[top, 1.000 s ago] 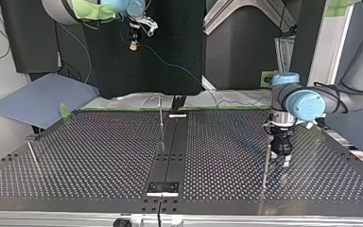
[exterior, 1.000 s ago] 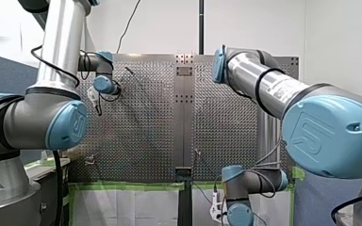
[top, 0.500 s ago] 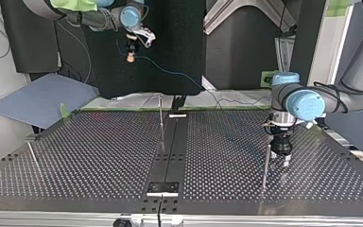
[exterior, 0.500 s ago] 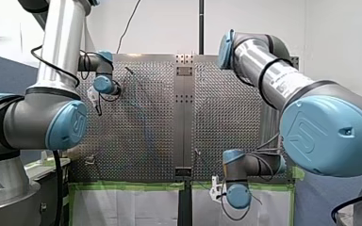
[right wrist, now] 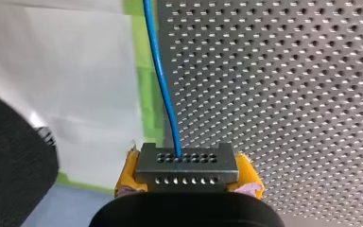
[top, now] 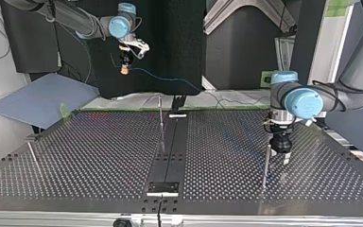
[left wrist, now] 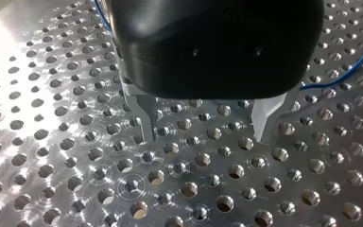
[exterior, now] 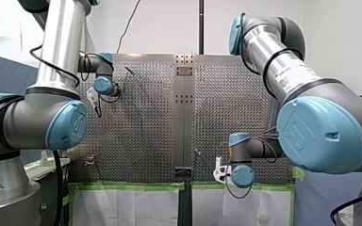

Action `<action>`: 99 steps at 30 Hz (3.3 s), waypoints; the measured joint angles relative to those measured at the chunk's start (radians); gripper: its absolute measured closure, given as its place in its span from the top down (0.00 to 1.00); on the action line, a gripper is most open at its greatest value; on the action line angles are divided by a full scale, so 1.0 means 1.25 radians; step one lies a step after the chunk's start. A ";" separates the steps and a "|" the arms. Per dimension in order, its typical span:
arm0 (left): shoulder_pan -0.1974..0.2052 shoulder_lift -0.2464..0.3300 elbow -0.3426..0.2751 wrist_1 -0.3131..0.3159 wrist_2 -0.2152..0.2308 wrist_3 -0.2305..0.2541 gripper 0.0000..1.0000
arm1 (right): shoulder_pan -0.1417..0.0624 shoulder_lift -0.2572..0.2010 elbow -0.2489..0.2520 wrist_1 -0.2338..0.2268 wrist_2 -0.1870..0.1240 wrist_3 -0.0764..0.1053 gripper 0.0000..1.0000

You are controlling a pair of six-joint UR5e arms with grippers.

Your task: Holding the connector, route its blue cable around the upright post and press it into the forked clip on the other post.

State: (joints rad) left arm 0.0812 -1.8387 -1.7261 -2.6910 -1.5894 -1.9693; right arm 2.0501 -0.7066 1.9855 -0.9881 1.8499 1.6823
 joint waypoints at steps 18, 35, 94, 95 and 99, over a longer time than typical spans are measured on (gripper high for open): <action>-0.001 0.000 -0.003 0.003 -0.002 -0.002 1.00 | -0.062 -0.125 -0.001 0.010 -0.125 0.003 0.16; -0.013 0.068 -0.016 -0.096 -0.066 -0.022 1.00 | -0.069 -0.185 0.000 0.030 -0.146 0.002 0.16; -0.066 0.405 0.076 -0.495 0.084 0.064 1.00 | -0.069 -0.179 0.002 0.044 -0.146 0.004 0.16; -0.069 0.402 0.074 -0.503 0.085 0.064 1.00 | -0.069 -0.179 0.002 0.045 -0.146 0.004 0.16; -0.083 0.379 0.068 -0.535 0.082 0.065 1.00 | -0.069 -0.178 0.002 0.046 -0.146 0.004 0.16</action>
State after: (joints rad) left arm -0.0221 -1.3652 -1.6409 -3.3593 -1.4875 -1.8882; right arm 1.9642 -0.9294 1.9882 -0.9300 1.6676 1.6875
